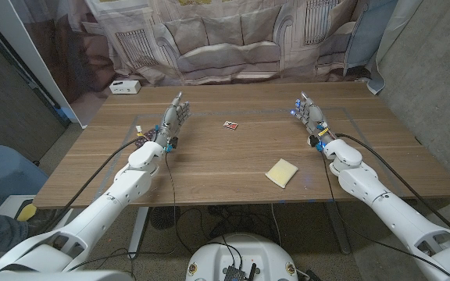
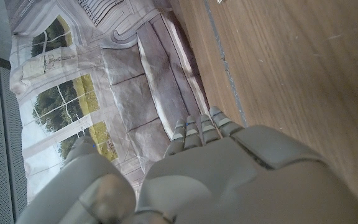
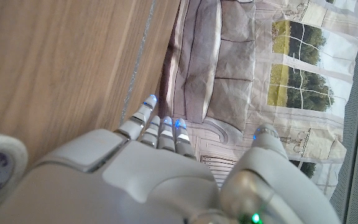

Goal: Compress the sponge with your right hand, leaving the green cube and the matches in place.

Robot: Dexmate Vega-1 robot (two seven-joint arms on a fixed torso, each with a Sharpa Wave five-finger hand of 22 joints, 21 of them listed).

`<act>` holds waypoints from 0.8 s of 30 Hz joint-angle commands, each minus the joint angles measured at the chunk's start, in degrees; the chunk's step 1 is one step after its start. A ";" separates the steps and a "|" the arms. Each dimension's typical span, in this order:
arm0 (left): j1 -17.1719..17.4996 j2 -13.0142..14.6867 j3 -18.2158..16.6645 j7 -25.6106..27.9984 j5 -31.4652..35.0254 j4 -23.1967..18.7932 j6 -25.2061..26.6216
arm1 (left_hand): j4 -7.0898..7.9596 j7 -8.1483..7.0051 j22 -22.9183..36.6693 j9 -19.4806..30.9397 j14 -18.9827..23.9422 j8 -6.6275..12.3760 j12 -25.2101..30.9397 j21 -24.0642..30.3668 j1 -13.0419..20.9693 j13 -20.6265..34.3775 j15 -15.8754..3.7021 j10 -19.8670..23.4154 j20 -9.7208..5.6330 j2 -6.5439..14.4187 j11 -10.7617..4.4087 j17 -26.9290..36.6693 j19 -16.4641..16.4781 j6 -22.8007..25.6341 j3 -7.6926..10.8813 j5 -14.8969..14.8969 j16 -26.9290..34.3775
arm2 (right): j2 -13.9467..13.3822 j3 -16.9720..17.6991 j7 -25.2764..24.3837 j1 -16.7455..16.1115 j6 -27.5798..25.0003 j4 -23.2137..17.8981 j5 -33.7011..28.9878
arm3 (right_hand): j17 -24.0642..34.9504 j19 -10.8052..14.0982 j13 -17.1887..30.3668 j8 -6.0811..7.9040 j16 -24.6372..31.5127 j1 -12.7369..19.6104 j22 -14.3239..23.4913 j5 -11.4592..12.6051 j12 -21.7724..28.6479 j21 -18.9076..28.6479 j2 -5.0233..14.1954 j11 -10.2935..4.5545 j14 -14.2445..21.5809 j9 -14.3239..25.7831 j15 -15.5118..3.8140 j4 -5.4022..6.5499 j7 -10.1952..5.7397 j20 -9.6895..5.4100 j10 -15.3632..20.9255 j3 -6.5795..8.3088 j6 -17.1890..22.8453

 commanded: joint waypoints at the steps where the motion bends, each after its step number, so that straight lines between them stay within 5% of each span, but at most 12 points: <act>1: 0.29 0.51 1.08 0.83 2.00 -2.09 0.26 | -0.27 0.24 0.23 0.15 0.62 0.49 0.50 -0.05 0.56 0.10 0.31 1.15 0.70 0.13 -0.05 0.24 0.21 0.40 0.50 0.29 0.58 | 0.39 -0.57 1.48 0.29 2.76 1.12 -1.09 | 0.18 1.05 0.29 0.38 0.46 0.56 0.30 0.36 0.38 0.35 0.12 0.16 0.49 0.09 0.09 -0.06 -0.25 -0.01 0.37 0.51 0.52; 24: 2.84 3.06 0.23 2.46 3.35 -6.78 0.39 | -1.35 0.12 0.31 0.25 7.89 1.52 2.39 -0.01 1.92 -0.69 0.35 7.53 2.55 1.05 0.51 0.22 6.57 5.82 0.68 -0.31 2.06 | -2.37 0.19 0.95 -4.91 6.08 -6.33 -2.49 | -0.61 3.41 0.33 1.35 1.16 1.77 0.31 0.24 1.10 -0.10 0.55 0.55 2.91 0.16 0.05 -0.92 -0.16 0.36 2.88 0.79 2.69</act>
